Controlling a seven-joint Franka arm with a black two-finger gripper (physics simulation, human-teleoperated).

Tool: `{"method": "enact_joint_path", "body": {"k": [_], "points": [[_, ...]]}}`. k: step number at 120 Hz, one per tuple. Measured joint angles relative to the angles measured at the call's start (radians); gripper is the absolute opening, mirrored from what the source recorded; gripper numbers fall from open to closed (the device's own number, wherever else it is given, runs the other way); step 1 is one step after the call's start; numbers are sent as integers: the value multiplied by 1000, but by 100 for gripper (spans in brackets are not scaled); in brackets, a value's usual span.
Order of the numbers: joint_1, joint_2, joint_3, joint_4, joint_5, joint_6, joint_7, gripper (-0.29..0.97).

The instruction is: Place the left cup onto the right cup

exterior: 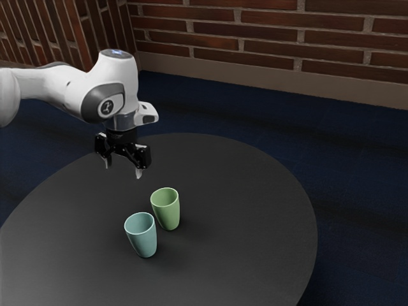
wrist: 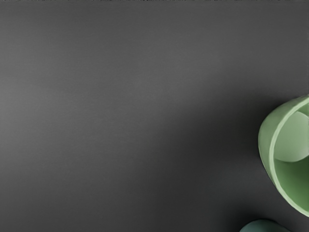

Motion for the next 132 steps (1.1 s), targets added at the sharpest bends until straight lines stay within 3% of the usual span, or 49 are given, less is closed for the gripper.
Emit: {"method": "enact_joint_path", "body": {"k": [56,132], "points": [[-2,93,0,5,-42,125,1,68],[-3,154,-14,5,-114,152,2,68]]}}
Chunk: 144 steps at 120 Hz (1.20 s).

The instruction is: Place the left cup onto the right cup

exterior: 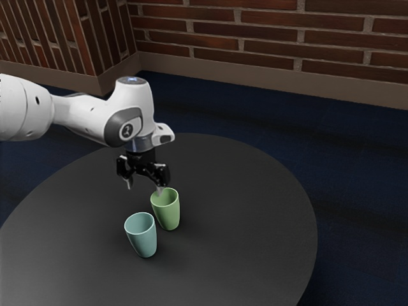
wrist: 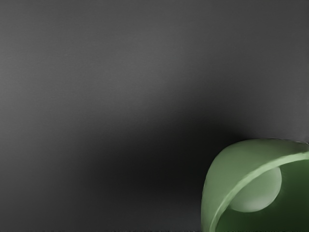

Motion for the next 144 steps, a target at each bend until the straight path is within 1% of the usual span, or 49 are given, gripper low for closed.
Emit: {"method": "enact_joint_path", "body": {"k": [38,128,134,144], "points": [[1,19,-9,1,-17,2,0,68],[4,66,-9,7,-19,46,1,68],[4,66,-9,7,-19,51,2,66],[4,66,-9,7,-14,56,4,54]]}}
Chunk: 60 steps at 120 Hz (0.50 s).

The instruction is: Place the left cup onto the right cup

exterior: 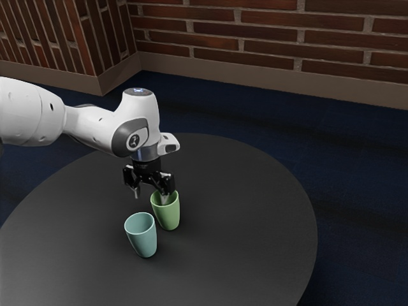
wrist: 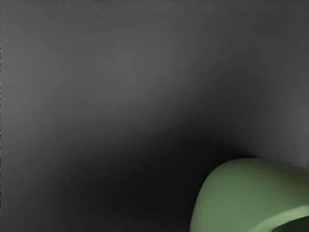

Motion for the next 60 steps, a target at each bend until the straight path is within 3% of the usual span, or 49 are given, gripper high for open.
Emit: {"method": "enact_joint_path", "body": {"k": [29,60], "points": [[0,-5,0,1,2,20,2,12],[0,-6,-5,2,-2,29,1,-3]]}}
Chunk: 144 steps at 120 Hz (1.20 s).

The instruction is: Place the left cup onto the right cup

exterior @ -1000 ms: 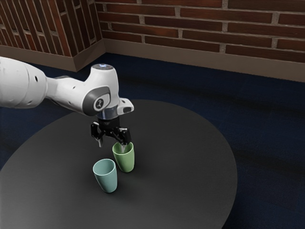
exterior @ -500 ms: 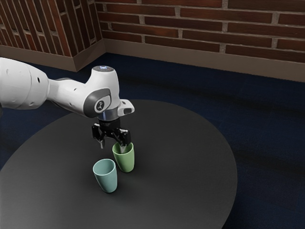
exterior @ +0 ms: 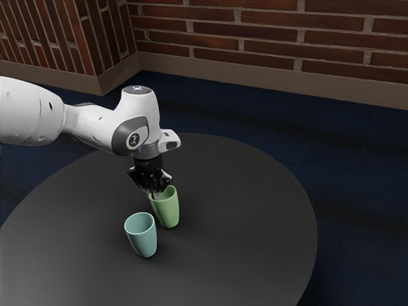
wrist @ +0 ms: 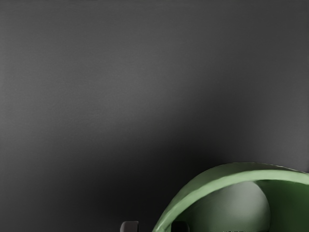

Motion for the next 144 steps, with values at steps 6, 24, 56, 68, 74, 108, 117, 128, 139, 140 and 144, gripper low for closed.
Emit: {"method": "enact_joint_path", "body": {"k": [6,24,56,68,74,108,117,128,139,140,144], "points": [[0,-1,-6,0,0,1,-1,-4],[0,-3,-16,1,-1,2,-3,-7],[0,-3,-25,8,2,3,-16,-10],[0,-7,-26,9,3,3,-22,-10],[0,-15,-26,9,4,2,-24,-10],[-2,-133,-26,-13,12,-24,-42,-11],[-2,-168,-26,-26,15,-38,-47,-11],[-2,-218,-26,-55,17,-51,-53,-11],[-2,-266,-26,-93,18,-60,-59,-11],[-2,-270,-26,-96,18,-61,-60,-11],[-2,-287,-26,-110,18,-63,-62,-11]]}}
